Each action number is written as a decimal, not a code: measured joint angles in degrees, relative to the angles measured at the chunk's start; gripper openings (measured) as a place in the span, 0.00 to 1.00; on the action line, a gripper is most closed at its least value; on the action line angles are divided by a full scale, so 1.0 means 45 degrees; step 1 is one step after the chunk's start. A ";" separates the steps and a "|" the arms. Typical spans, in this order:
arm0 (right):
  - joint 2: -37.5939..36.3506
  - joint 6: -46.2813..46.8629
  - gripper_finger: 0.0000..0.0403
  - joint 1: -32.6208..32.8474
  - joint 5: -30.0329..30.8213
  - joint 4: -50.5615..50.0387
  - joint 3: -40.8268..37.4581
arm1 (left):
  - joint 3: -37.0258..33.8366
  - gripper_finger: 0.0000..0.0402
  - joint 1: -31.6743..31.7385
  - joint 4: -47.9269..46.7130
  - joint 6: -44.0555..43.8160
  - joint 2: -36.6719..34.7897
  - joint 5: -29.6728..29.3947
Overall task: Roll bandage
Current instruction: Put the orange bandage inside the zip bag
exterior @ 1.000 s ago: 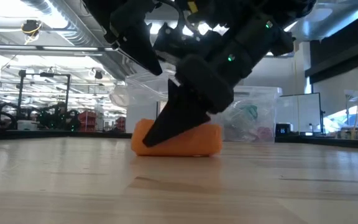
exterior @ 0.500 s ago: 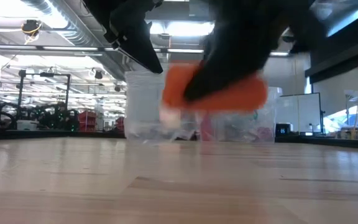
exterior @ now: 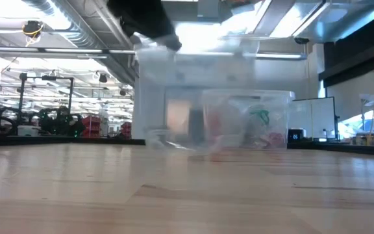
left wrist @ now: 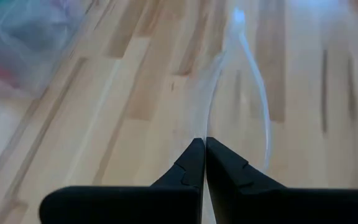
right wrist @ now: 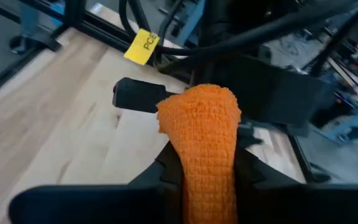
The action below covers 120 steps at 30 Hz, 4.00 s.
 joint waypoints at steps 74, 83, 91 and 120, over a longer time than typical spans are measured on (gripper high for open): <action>0.1206 0.9114 0.17 -0.1504 0.0054 0.4815 -0.3891 | -0.1126 0.01 -0.0555 0.2326 -0.0597 0.0141 -0.1960; 0.1245 0.9800 0.17 -0.1916 -0.0722 0.4817 -0.4473 | -0.1372 0.01 -0.0617 0.4023 -0.0756 0.0991 -0.1718; 0.1220 0.8603 0.17 -0.1912 -0.0658 0.4626 -0.4401 | -0.1348 0.01 -0.0641 0.3765 -0.0744 0.0699 -0.1505; 0.1293 1.0345 0.19 -0.2437 -0.2487 0.4936 -0.3968 | -0.1287 0.01 -0.1043 0.6816 0.0510 0.2724 -0.1361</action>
